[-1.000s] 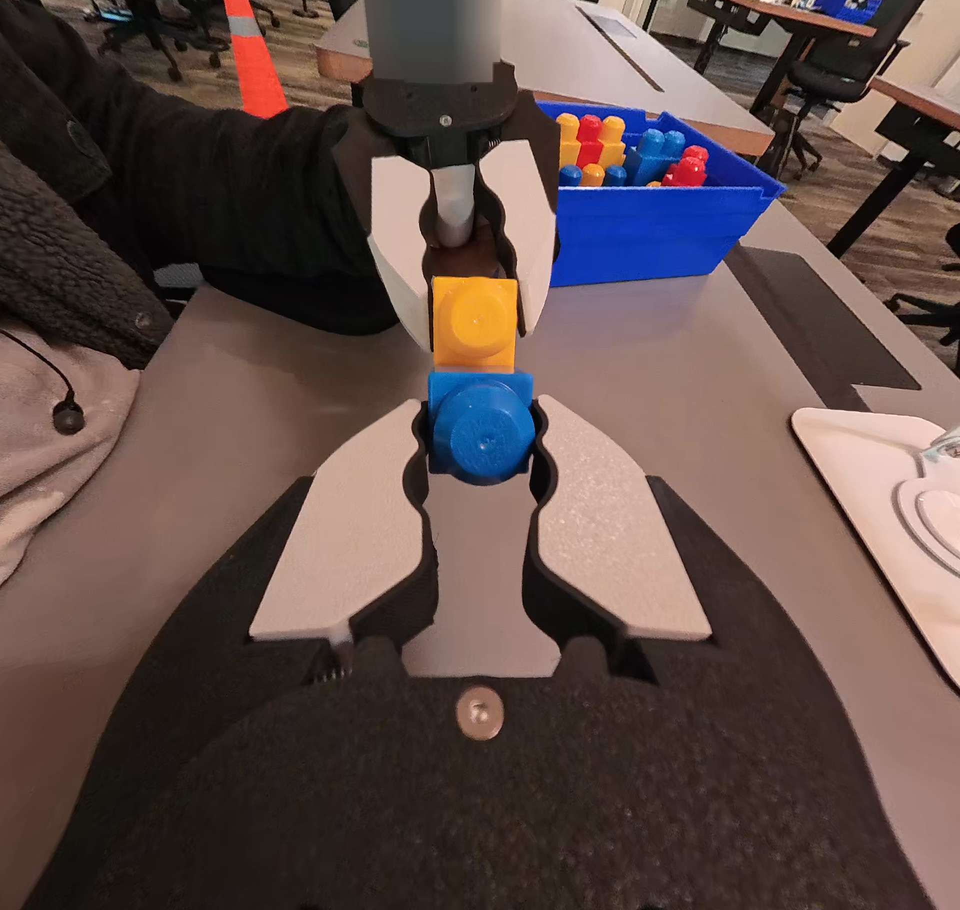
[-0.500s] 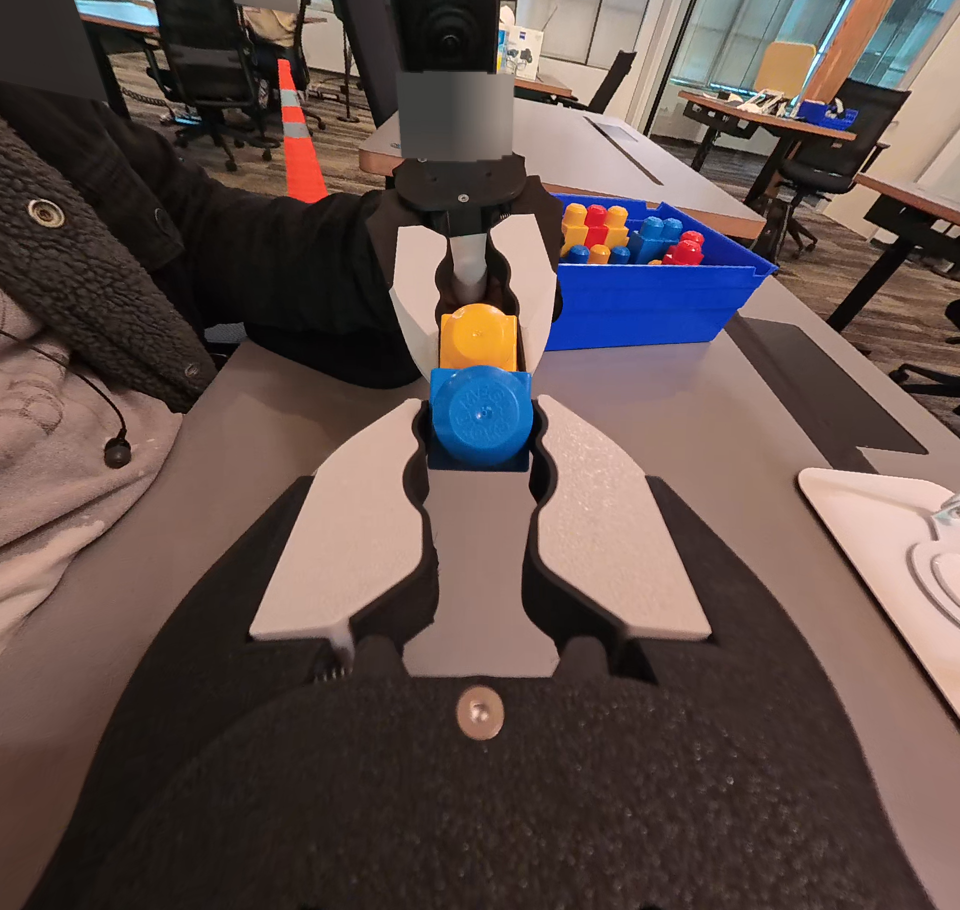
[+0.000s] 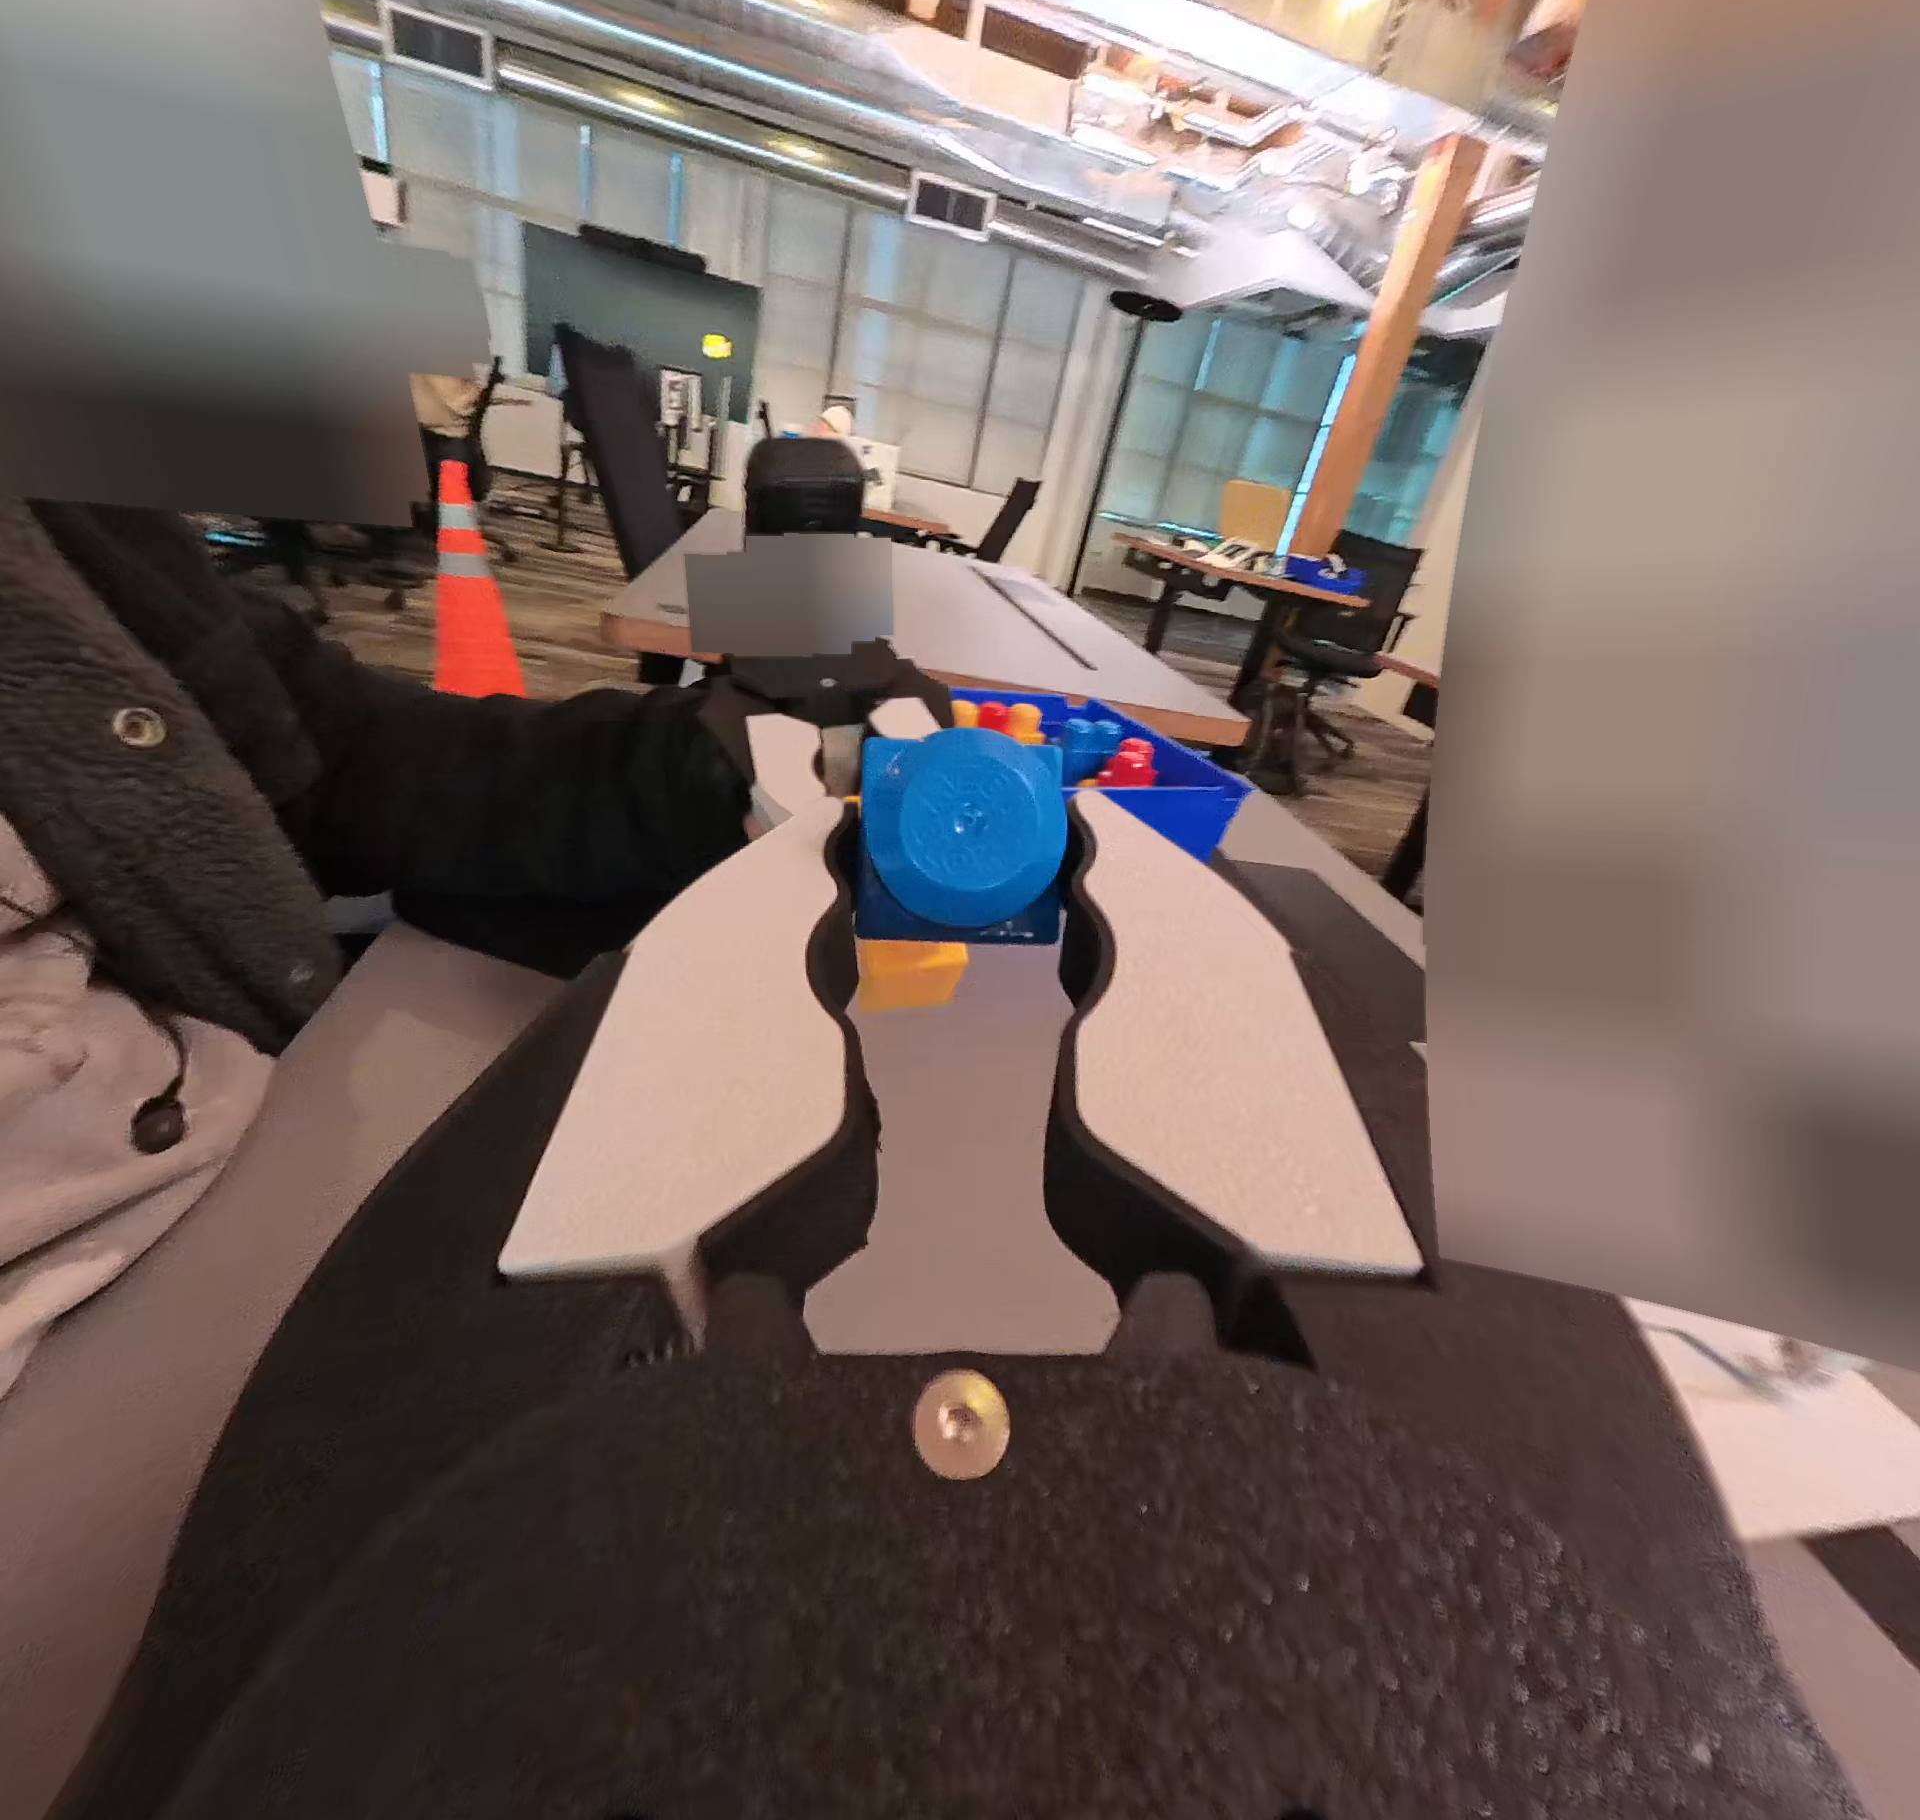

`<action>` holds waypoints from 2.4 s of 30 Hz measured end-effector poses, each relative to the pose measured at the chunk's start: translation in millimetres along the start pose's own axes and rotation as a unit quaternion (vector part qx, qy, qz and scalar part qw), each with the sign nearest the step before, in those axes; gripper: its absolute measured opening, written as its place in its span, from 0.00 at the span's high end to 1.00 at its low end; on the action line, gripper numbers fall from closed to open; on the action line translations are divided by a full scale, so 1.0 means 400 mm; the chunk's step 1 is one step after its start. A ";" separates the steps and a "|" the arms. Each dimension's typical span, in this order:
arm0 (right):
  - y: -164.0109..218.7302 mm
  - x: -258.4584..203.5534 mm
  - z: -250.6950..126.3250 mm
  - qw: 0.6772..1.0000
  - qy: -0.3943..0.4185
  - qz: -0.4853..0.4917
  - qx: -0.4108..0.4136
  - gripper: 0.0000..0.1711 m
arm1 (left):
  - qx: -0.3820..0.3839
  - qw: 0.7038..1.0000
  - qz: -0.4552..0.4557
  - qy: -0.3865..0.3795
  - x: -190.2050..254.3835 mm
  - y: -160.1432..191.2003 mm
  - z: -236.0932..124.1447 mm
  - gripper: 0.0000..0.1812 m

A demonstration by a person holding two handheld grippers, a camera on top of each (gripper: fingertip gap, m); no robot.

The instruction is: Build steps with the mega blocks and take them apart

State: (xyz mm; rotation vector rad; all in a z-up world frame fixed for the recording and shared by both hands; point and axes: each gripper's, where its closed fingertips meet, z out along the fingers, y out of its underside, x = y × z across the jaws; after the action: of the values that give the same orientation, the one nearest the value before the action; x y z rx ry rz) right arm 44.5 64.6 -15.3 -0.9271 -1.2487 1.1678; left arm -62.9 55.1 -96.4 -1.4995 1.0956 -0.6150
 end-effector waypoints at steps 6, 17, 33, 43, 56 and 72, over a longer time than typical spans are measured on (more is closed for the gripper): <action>-0.018 0.123 -0.105 0.989 0.115 -0.035 -0.082 0.79 | 0.004 1.000 -0.004 -0.019 -0.016 0.000 0.001 0.79; 0.203 0.315 -0.431 0.840 0.120 -0.009 -0.529 0.79 | 0.004 0.999 0.000 -0.035 -0.026 -0.004 0.001 0.79; 0.462 0.271 -0.612 0.665 0.302 0.227 -0.644 0.79 | -0.009 0.999 0.000 -0.049 -0.037 0.000 -0.005 0.79; 0.478 0.251 -0.610 0.680 0.306 0.284 -0.602 0.79 | -0.006 0.999 0.003 -0.046 -0.030 -0.006 -0.004 0.80; 0.444 0.247 -0.640 0.646 0.283 0.268 -0.657 0.73 | -0.006 0.999 0.002 -0.047 -0.032 -0.005 -0.008 0.79; 0.427 0.227 -0.654 0.614 0.165 0.244 -0.732 0.83 | -0.009 0.999 0.004 -0.043 -0.027 -0.001 -0.011 0.80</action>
State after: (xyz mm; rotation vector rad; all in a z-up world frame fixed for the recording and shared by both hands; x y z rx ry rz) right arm 273.8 208.7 -195.4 -2.6789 -1.5479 -0.0346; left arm -71.2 62.4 -92.9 -1.5222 1.0427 -0.5307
